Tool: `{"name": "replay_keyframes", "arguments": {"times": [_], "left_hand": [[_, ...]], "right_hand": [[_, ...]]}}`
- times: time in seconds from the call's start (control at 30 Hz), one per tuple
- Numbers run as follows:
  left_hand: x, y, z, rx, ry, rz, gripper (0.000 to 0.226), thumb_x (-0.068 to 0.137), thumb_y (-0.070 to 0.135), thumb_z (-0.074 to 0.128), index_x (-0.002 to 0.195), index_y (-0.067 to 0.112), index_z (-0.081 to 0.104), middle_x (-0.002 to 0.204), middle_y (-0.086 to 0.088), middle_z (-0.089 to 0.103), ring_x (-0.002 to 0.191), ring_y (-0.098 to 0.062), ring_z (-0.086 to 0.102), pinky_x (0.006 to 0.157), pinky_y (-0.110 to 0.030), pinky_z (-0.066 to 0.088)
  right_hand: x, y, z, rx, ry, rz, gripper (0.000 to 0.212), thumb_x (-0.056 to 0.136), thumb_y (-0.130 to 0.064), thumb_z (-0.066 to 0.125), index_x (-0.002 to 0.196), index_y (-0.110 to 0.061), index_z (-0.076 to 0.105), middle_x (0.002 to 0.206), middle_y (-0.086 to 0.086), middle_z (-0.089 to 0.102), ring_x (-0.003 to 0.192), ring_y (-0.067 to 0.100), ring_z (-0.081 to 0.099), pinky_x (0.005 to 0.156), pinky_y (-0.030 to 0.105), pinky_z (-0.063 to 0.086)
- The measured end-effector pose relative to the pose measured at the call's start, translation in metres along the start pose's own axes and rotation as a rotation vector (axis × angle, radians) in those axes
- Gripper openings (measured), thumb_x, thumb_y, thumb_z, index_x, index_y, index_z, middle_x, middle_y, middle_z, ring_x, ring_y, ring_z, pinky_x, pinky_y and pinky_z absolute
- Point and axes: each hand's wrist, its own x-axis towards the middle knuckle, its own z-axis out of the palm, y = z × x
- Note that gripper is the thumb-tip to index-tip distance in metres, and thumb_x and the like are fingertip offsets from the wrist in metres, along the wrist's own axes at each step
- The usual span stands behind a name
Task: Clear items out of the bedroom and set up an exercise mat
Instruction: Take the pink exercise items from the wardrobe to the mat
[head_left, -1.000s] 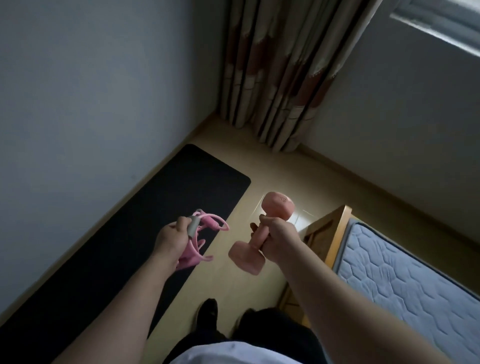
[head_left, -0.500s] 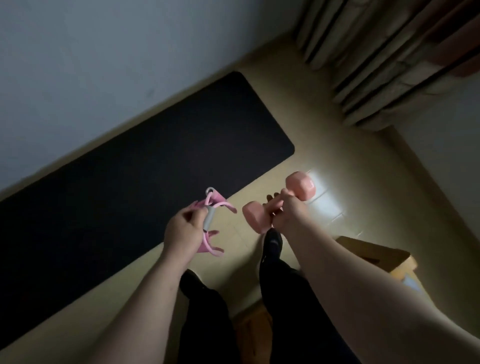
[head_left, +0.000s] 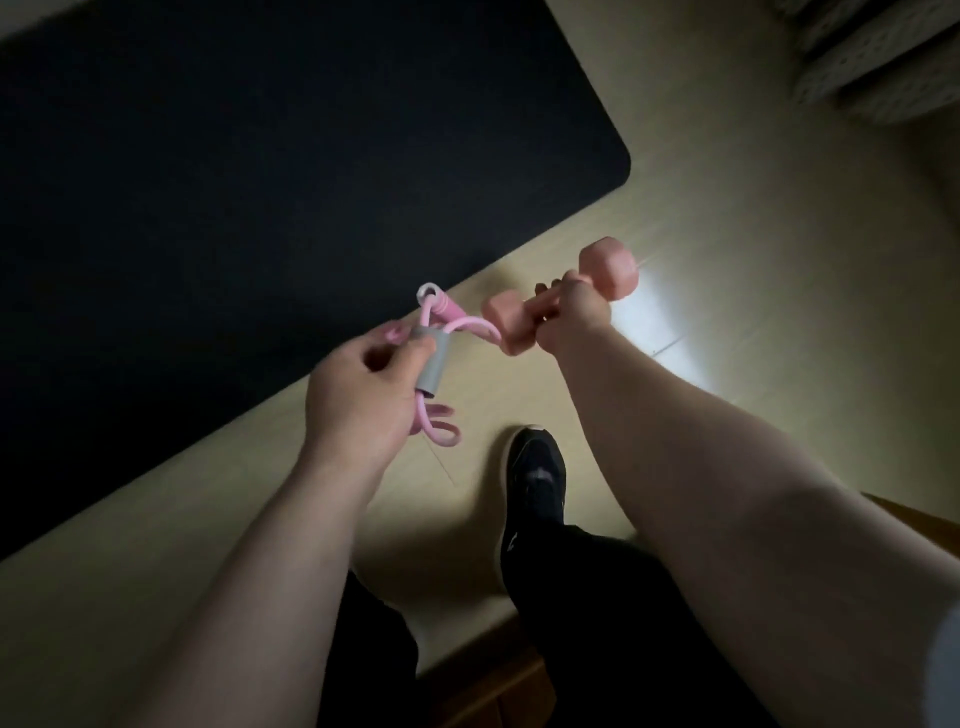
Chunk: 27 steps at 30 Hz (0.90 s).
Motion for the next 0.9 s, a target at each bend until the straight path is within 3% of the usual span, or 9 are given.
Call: {"name": "replay_keyframes", "arguments": {"times": [0.1,0.2,0.37,0.57,0.67,0.73,0.83,0.9], "left_hand": [[0.01,-0.018,0.015,0.052,-0.014,0.084,0.02,0.082,0.049,0.072,0.084,0.029,0.073,0.089,0.003,0.074,0.078,-0.02,0.075,0.069,-0.051,0.062],[0.025,-0.021,0.024,0.005,-0.106,0.09,0.018,0.085,0.044,0.072,0.089,0.026,0.072,0.09,-0.004,0.075,0.079,-0.026,0.076,0.069,-0.056,0.06],[0.054,-0.008,0.034,0.026,-0.162,0.073,0.034,0.084,0.047,0.073,0.085,0.014,0.068,0.091,-0.012,0.075,0.076,-0.04,0.074,0.059,-0.065,0.056],[0.066,-0.013,0.045,0.049,-0.177,0.137,0.026,0.09,0.035,0.071,0.084,0.009,0.069,0.084,-0.021,0.074,0.071,-0.038,0.074,0.065,-0.051,0.061],[0.067,-0.01,0.044,0.063,-0.178,0.157,0.017,0.091,0.035,0.07,0.082,0.02,0.071,0.079,-0.017,0.075,0.076,-0.027,0.075,0.063,-0.04,0.062],[0.065,-0.008,0.043,0.069,-0.184,0.152,0.022,0.09,0.037,0.071,0.08,0.018,0.07,0.076,-0.019,0.074,0.075,-0.03,0.075,0.06,-0.036,0.06],[0.06,-0.006,0.039,0.111,-0.176,0.145,0.035,0.086,0.047,0.072,0.077,0.013,0.069,0.073,-0.015,0.074,0.074,-0.035,0.074,0.07,-0.052,0.062],[0.058,-0.006,0.036,0.127,-0.167,0.117,0.043,0.084,0.051,0.072,0.078,0.009,0.068,0.073,-0.016,0.073,0.071,-0.039,0.072,0.066,-0.058,0.06]], "right_hand": [[0.047,-0.001,0.001,-0.047,0.014,-0.044,0.01,0.095,-0.01,0.047,0.091,-0.008,0.056,0.099,0.008,0.059,0.094,0.023,0.06,0.071,0.037,0.048],[0.084,-0.005,0.002,-0.103,0.053,-0.053,0.013,0.098,-0.016,0.046,0.099,-0.009,0.057,0.097,0.009,0.059,0.085,0.024,0.057,0.063,0.036,0.047],[0.12,0.002,0.004,-0.105,0.033,-0.076,0.025,0.098,-0.019,0.049,0.119,-0.014,0.061,0.1,0.007,0.057,0.087,0.023,0.057,0.07,0.033,0.049],[0.129,0.011,0.017,-0.163,0.049,-0.1,0.024,0.102,-0.03,0.049,0.116,-0.012,0.059,0.084,0.007,0.058,0.072,0.021,0.058,0.06,0.031,0.049],[0.132,0.009,0.022,-0.18,0.043,-0.123,0.023,0.103,-0.029,0.048,0.116,-0.013,0.058,0.08,0.008,0.058,0.072,0.021,0.059,0.063,0.033,0.051],[0.133,0.005,0.024,-0.183,0.046,-0.14,0.021,0.102,-0.028,0.049,0.113,-0.013,0.058,0.082,0.008,0.059,0.074,0.022,0.06,0.066,0.034,0.052],[0.136,-0.001,0.027,-0.172,0.049,-0.15,0.018,0.103,-0.027,0.046,0.097,-0.014,0.057,0.078,0.007,0.056,0.071,0.021,0.058,0.062,0.032,0.05],[0.14,-0.006,0.027,-0.181,0.039,-0.156,0.016,0.104,-0.026,0.045,0.104,-0.014,0.056,0.085,0.006,0.057,0.077,0.021,0.06,0.062,0.032,0.049]]}}
